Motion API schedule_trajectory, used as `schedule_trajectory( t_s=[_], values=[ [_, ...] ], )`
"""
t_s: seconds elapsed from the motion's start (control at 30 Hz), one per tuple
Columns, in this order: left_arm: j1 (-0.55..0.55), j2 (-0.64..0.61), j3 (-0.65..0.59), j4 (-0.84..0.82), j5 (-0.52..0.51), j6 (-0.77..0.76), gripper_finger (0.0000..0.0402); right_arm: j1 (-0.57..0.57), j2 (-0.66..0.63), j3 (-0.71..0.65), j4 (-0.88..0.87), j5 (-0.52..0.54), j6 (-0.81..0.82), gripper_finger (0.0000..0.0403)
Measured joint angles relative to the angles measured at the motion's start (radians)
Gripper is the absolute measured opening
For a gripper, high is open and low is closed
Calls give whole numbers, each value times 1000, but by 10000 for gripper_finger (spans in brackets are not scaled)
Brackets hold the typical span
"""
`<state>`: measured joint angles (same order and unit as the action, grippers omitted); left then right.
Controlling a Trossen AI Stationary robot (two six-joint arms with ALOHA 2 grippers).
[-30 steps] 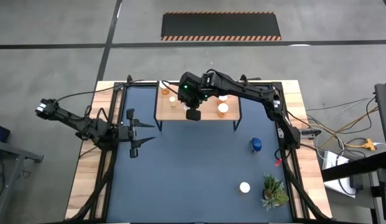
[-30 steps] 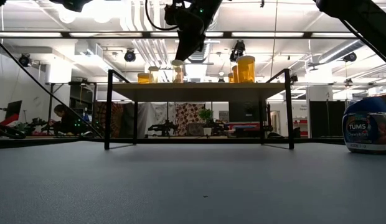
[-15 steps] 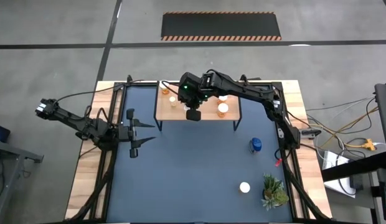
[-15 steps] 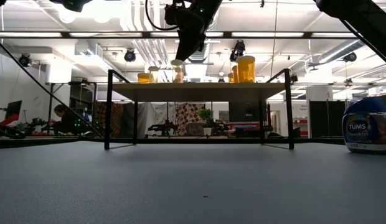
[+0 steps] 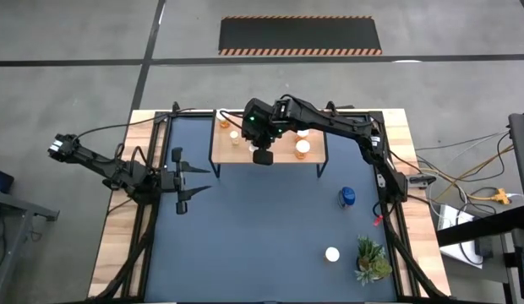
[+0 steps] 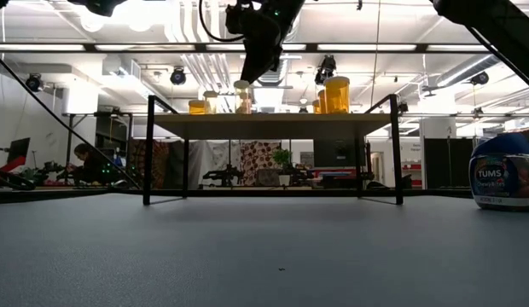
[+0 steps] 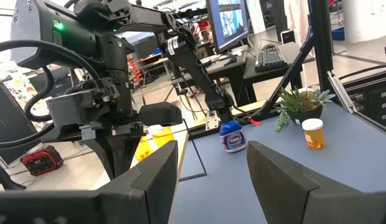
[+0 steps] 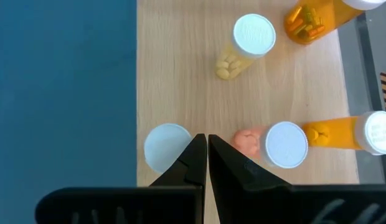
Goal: Pick and place medicine bottles onto shelf by color
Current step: Adjust the small pill bottles
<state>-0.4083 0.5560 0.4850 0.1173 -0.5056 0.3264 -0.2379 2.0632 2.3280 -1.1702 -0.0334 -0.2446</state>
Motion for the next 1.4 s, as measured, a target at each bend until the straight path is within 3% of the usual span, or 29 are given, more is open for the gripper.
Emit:
schedule_trajectory(
  t_s=[0.43, 0.63, 1.4],
  values=[
    [0, 0, 0, 0, 0, 0, 176, -4, -18, 3, 66, 65, -42, 9],
    [0, 0, 0, 0, 0, 0, 176, -36, -19, 1, 91, 150, -77, 9],
    [0, 0, 0, 0, 0, 0, 176, -101, -19, -86, 163, 51, -97, 9]
  ],
)
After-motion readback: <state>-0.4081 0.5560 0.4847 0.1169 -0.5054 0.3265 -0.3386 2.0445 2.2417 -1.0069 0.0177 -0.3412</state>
